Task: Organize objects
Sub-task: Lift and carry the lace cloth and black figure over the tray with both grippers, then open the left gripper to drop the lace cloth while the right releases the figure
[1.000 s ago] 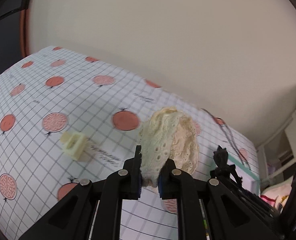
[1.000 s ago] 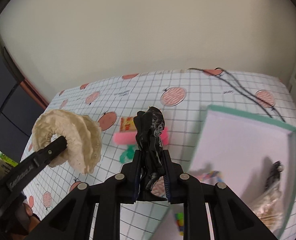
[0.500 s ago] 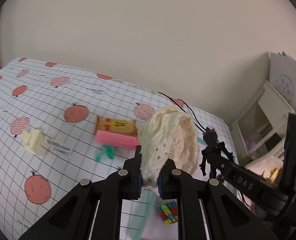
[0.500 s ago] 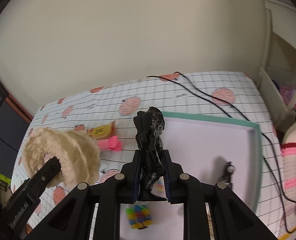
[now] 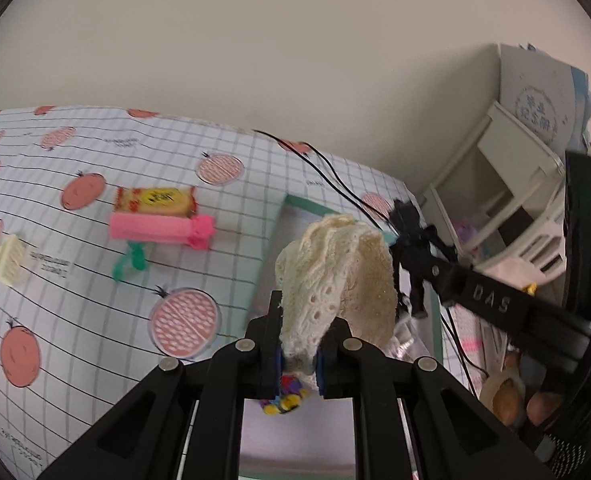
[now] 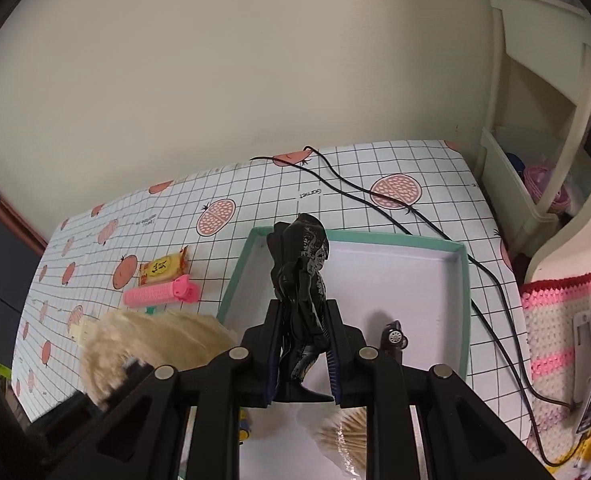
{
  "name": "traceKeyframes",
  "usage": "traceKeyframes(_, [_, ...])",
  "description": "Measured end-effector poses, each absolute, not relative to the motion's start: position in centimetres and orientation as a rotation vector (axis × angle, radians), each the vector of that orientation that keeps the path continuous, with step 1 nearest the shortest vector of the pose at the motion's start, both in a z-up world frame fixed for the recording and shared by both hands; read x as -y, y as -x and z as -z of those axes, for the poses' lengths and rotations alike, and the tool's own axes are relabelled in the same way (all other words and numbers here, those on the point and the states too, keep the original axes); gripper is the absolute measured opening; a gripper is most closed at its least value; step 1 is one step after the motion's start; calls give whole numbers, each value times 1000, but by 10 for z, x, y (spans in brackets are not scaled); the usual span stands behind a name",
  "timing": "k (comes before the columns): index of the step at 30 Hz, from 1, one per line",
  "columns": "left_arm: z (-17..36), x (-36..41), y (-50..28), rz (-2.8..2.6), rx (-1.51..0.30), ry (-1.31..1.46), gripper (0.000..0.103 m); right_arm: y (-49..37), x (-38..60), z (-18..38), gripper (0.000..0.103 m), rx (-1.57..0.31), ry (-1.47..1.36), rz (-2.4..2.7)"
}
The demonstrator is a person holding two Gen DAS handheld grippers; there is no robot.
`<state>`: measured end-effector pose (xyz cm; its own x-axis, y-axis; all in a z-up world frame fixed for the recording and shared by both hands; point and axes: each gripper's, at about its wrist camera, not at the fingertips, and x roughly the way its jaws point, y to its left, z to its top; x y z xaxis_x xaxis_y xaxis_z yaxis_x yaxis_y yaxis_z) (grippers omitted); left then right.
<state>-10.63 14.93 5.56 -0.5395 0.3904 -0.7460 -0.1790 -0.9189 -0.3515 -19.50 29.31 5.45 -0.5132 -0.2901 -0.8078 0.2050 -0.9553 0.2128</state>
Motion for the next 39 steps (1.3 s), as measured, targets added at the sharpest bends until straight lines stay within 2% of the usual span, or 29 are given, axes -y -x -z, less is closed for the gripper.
traceKeyframes(11, [-31, -180, 106, -2387, 187, 1364, 12, 199, -293, -26, 21, 60, -1479, 2473])
traceKeyframes(16, [-25, -180, 109, -2374, 180, 1397, 14, 199, -295, -13, 21, 53, -1528, 2456])
traceKeyframes(24, [-19, -181, 108, -2357, 168, 1423, 35, 199, -290, 0, 21, 30, -1576, 2434])
traceKeyframes(30, [-20, -182, 108, -2366, 159, 1418, 44, 199, -288, 0, 22, 25, -1581, 2427])
traceKeyframes(39, [-29, -171, 111, -2414, 197, 1387, 47, 199, -284, -9, 23, 16, -1569, 2423])
